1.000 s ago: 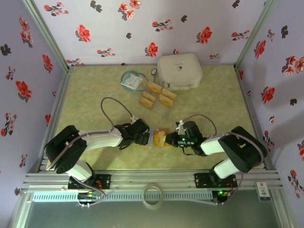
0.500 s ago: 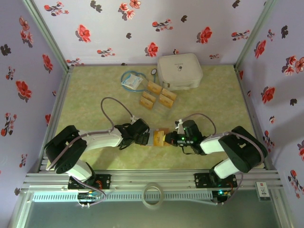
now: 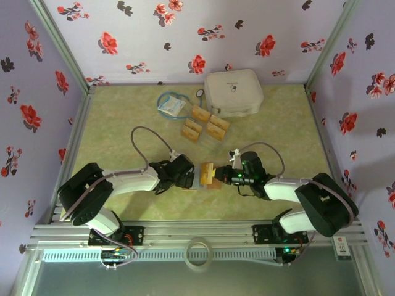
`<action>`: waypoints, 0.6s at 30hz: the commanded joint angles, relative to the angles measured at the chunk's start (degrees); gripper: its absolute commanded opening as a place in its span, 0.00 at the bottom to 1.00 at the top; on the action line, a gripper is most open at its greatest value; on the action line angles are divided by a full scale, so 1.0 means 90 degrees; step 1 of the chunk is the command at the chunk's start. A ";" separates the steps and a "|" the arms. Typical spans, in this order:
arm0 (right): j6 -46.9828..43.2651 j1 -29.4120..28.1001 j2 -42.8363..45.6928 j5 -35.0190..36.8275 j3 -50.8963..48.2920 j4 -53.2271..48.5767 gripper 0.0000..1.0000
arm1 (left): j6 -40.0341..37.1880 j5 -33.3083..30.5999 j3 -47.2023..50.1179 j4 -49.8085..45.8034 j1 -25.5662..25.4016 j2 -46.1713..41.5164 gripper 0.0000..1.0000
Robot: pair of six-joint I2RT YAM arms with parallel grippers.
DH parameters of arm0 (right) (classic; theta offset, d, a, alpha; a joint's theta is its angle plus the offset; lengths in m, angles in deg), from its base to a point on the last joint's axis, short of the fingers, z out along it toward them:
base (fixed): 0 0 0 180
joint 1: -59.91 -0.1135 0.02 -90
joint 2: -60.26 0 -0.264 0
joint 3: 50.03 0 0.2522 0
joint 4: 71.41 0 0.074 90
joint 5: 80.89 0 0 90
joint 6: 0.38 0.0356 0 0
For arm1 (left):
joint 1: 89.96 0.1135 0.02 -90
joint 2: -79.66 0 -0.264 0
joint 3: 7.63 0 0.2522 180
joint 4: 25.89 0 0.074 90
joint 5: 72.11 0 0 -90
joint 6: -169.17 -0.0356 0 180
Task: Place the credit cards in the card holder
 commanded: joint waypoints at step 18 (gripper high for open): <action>0.0067 0.0031 -0.0618 -0.0140 0.0172 0.0531 0.00 | 0.0071 -0.0084 0.0208 -0.0239 -0.0094 0.0026 1.00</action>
